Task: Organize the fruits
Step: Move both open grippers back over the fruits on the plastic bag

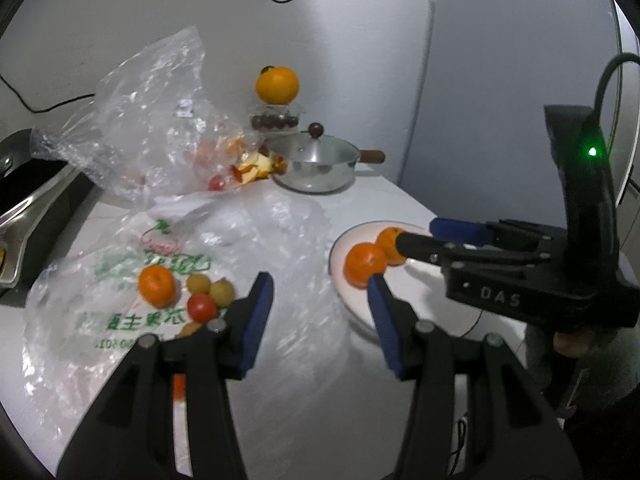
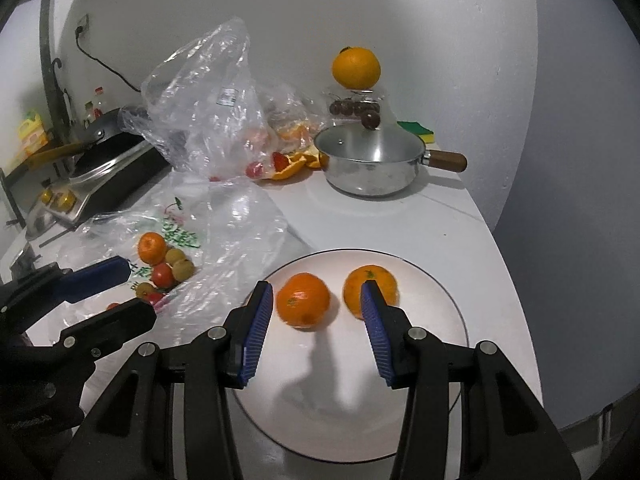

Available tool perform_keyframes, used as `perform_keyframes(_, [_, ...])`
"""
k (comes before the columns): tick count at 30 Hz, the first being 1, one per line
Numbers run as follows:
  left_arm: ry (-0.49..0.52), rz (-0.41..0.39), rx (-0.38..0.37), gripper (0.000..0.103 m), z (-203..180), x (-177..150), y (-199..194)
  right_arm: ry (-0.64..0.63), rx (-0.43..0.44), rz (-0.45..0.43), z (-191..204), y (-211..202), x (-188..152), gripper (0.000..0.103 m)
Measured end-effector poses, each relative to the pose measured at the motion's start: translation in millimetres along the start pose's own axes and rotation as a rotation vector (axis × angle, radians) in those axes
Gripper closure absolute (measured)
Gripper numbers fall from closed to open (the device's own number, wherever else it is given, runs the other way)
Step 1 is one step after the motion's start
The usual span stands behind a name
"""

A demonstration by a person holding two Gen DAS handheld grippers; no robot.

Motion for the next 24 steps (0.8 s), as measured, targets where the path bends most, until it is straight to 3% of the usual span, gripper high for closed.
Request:
perform_keyframes(12, [-0.053, -0.004, 0.05, 0.052, 33, -26, -28, -0.046, 0.051, -0.013, 49, -11, -10, 0.055])
perform_keyframes(14, [-0.062, -0.006, 0.057, 0.046, 39, -30, -31, -0.062, 0.061, -0.009, 58, -11, -11, 0.055])
perform_keyframes(15, [-0.066, -0.007, 0.058, 0.034, 42, -32, -32, -0.066, 0.065, -0.007, 61, -11, -11, 0.055])
perform_keyframes(16, [-0.075, -0.012, 0.059, 0.029, 45, -34, -34, -0.071, 0.071, -0.005, 65, -11, -12, 0.055])
perform_keyframes(24, [-0.108, -0.008, 0.087, 0.029, 65, -49, -43, -0.108, 0.1, -0.004, 91, -15, -15, 0.055])
Point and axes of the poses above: each gripper's, at about its wrist camera, not at the fingertips, and y roughly the way its jaws point, z to its left, x to its top, the point moved 2 cm from there along y, roughly the way its jaws point, and after that the axes turned 13 degrees about -x, right-handed, at the moved point
